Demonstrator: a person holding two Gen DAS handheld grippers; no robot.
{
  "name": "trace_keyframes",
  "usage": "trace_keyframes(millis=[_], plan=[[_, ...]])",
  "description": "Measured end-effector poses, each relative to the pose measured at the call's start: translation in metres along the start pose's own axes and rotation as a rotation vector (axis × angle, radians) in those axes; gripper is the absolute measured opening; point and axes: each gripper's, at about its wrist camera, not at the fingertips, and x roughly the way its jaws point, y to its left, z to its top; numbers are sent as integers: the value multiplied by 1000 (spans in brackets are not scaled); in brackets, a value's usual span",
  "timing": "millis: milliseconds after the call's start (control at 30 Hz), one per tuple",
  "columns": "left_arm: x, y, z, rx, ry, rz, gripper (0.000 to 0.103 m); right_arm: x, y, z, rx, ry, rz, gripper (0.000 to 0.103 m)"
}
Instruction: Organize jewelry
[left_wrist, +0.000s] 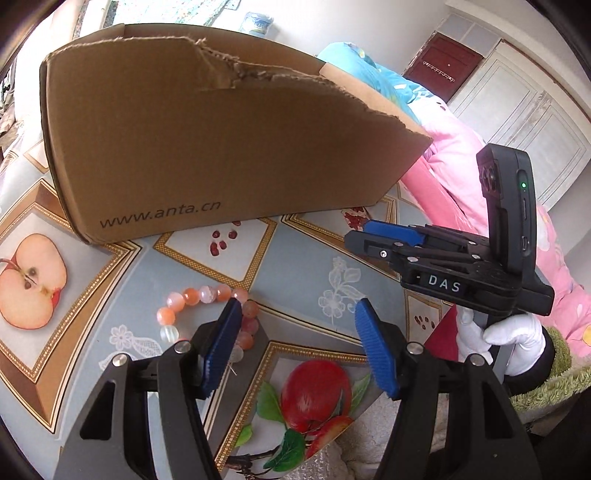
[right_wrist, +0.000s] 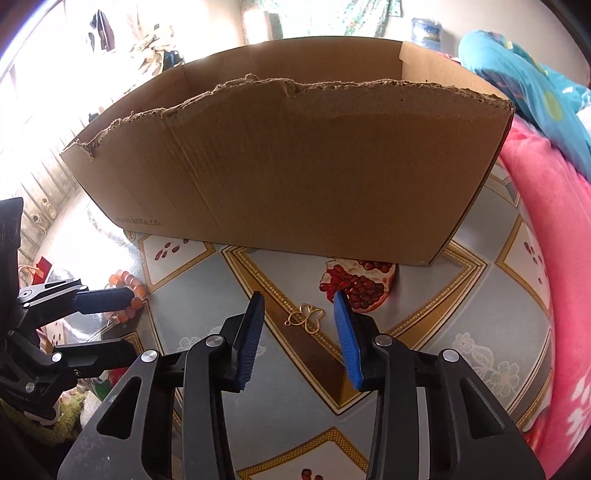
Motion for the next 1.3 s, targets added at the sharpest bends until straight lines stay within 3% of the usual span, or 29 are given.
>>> trace_keyframes(millis=[300, 700, 867, 1300], plan=[[-1, 4, -1, -6, -3, -13, 62, 3, 4, 2, -49, 35, -9, 4], [-4, 8, -2, 4, -3, -23, 62, -14, 9, -22, 97, 89, 47, 3], [-3, 5, -1, 13, 4, -19, 62, -38, -9, -30, 173, 45, 58, 5], [1, 1, -1, 9, 4, -3, 62, -42, 12, -48, 44, 90, 14, 4]])
